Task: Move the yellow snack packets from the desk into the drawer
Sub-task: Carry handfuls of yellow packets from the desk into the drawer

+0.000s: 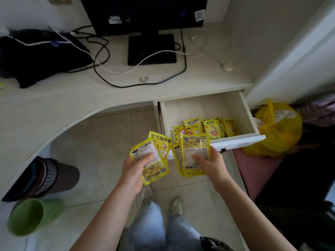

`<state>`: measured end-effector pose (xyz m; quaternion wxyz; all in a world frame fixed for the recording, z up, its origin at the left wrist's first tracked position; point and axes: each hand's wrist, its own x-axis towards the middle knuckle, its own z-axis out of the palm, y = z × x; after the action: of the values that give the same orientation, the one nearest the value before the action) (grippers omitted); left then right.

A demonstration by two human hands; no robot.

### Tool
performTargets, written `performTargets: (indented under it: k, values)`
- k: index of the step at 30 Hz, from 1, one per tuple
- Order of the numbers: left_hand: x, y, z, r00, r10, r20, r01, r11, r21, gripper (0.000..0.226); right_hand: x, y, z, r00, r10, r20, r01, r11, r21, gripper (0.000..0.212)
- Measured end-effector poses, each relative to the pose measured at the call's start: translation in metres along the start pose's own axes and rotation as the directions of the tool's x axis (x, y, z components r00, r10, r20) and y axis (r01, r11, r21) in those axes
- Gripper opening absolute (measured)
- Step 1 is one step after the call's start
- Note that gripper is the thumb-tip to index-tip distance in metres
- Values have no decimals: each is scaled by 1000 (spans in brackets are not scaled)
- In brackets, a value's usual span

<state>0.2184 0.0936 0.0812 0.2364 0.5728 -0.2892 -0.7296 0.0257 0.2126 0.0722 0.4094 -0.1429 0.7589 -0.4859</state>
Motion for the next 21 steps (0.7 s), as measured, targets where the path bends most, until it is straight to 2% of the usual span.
performTargets:
  k: [10,21]
  values:
    - [60,11,85,998,-51,25,49,997,53,34,79,-21,-41,998,1,-60,-1,1000,-7,24]
    - [149,23,150,989,-139,-48,145,975,167,33,183,-37,-50,973,218,-69,-216,975,46,24]
